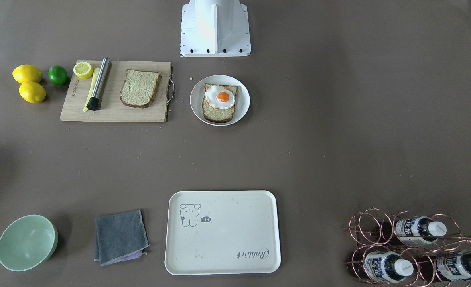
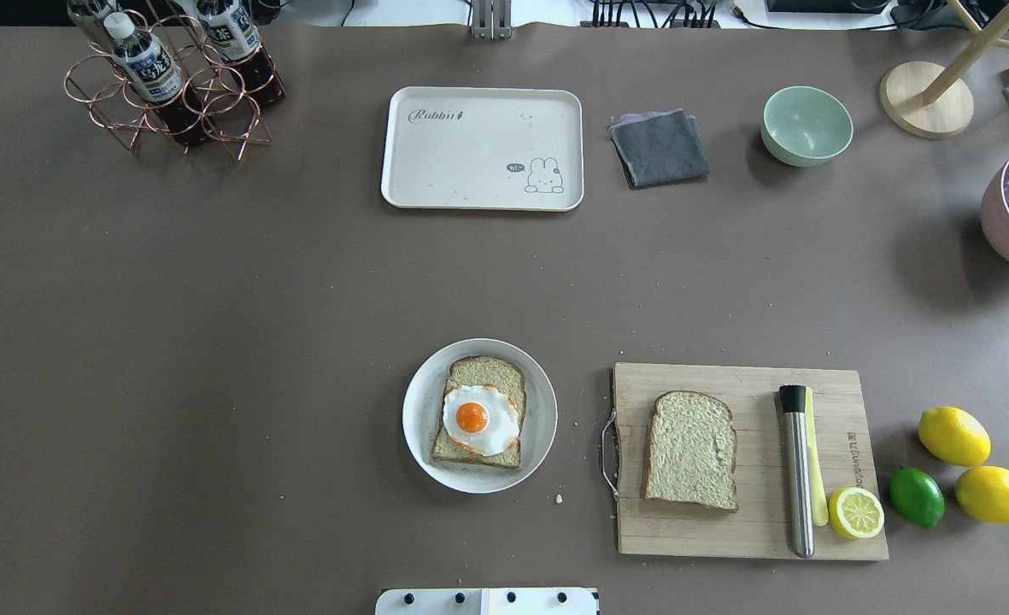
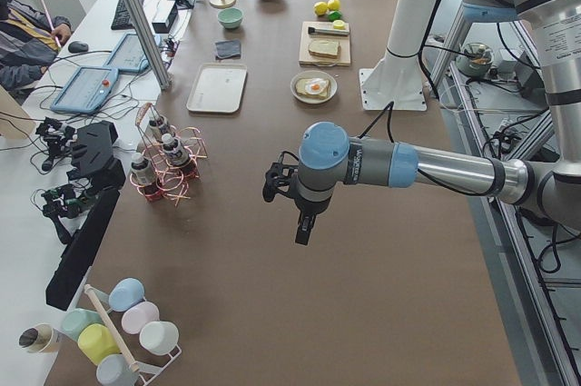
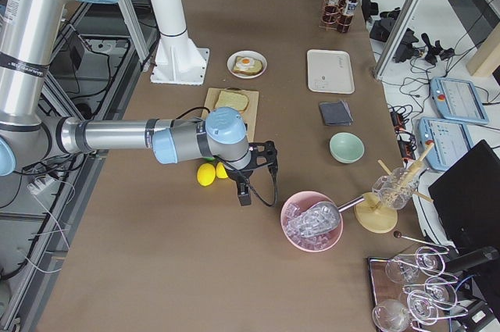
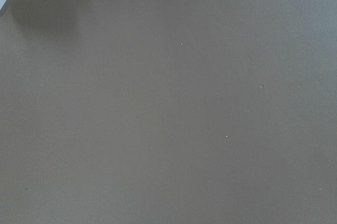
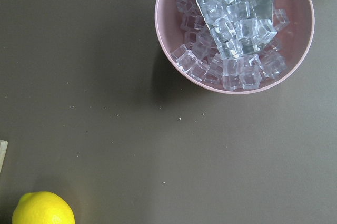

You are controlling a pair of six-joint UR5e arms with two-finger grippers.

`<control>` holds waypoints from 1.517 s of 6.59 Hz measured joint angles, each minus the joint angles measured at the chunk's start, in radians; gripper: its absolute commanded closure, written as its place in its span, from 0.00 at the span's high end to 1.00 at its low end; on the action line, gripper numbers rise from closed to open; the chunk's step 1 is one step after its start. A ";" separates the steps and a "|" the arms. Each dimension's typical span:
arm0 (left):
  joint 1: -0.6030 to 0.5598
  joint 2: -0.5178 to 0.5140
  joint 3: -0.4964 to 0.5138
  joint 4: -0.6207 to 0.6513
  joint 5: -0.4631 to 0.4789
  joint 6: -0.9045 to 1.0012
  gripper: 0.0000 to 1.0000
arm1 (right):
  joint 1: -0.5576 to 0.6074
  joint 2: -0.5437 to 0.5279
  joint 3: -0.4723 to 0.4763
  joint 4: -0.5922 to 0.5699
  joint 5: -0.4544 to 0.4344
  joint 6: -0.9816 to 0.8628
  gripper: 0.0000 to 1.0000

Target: Make sandwich and place on tray

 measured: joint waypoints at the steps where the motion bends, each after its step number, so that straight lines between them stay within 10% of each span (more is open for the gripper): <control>1: -0.002 0.002 -0.005 0.000 0.000 0.000 0.98 | -0.016 0.010 0.000 0.004 0.000 0.021 1.00; 7: -0.040 0.039 -0.060 -0.015 -0.064 -0.158 0.98 | -0.222 0.201 -0.031 0.013 -0.001 0.364 1.00; 10: -0.038 0.013 0.006 -0.087 -0.069 -0.237 0.98 | -0.483 0.221 -0.009 0.325 -0.027 0.883 1.00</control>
